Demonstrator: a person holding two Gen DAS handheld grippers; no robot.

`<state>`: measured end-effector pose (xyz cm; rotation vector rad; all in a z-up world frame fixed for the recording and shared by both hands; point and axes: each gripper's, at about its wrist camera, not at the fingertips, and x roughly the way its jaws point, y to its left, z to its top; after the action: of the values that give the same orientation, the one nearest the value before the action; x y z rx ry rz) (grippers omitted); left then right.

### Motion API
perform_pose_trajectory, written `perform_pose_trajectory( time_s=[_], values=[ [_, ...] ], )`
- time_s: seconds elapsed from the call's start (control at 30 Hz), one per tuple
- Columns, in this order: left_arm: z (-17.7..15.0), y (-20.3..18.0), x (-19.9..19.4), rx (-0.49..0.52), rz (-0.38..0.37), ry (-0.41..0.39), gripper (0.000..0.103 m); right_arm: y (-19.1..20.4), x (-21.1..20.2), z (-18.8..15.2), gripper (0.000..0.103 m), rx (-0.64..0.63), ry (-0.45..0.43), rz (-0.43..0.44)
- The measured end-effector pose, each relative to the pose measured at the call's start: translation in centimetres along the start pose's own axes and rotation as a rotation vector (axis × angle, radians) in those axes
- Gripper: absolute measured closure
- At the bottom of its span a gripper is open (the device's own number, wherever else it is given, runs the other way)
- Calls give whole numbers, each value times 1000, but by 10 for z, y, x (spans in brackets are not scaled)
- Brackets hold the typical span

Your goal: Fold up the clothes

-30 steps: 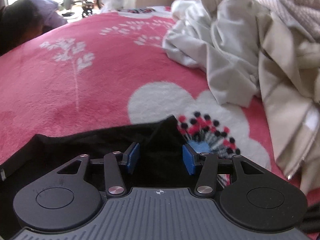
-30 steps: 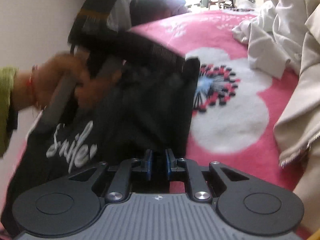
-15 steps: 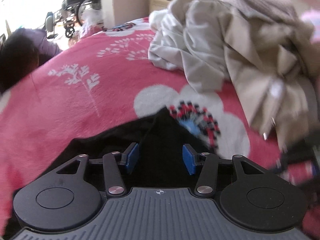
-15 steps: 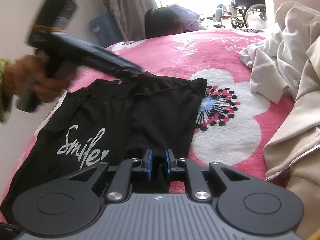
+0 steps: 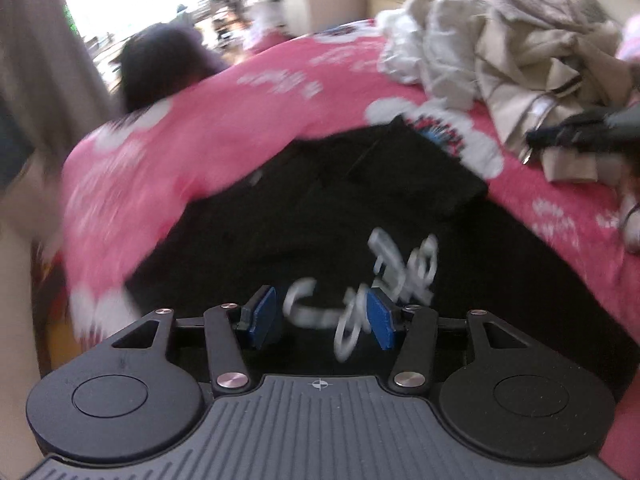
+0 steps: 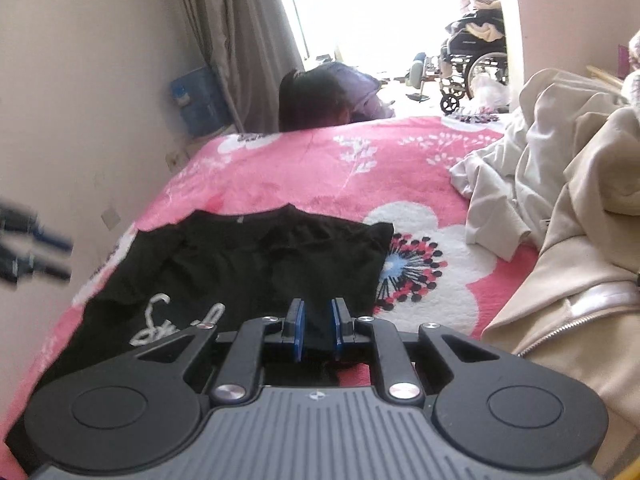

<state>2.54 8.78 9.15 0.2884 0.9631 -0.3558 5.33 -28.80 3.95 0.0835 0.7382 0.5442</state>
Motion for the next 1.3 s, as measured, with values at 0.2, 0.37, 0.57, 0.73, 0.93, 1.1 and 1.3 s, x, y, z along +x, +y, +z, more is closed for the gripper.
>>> perform_pose_trajectory(
  time_s=[0.2, 0.37, 0.57, 0.73, 0.93, 1.1, 1.3],
  values=[
    [-76, 18, -12, -191, 42, 23, 53, 22, -39, 8, 87, 52, -25, -9],
    [-110, 20, -22, -241, 70, 9, 53, 42, -56, 11, 87, 71, -16, -18],
    [-134, 23, -32, -316, 71, -31, 51, 58, -58, 7, 86, 64, 15, -20],
    [-153, 24, -23, -395, 53, -31, 51, 63, -55, 3, 86, 74, 38, -31],
    [-162, 14, -15, -383, 72, -6, 51, 50, -53, 0, 86, 140, 48, -36],
    [-166, 8, -14, -378, 86, 4, 51, 45, -54, -6, 86, 141, 57, -48],
    [-168, 1, -15, -368, 109, 19, 51, 43, -58, -10, 86, 128, 59, -49]
  ],
)
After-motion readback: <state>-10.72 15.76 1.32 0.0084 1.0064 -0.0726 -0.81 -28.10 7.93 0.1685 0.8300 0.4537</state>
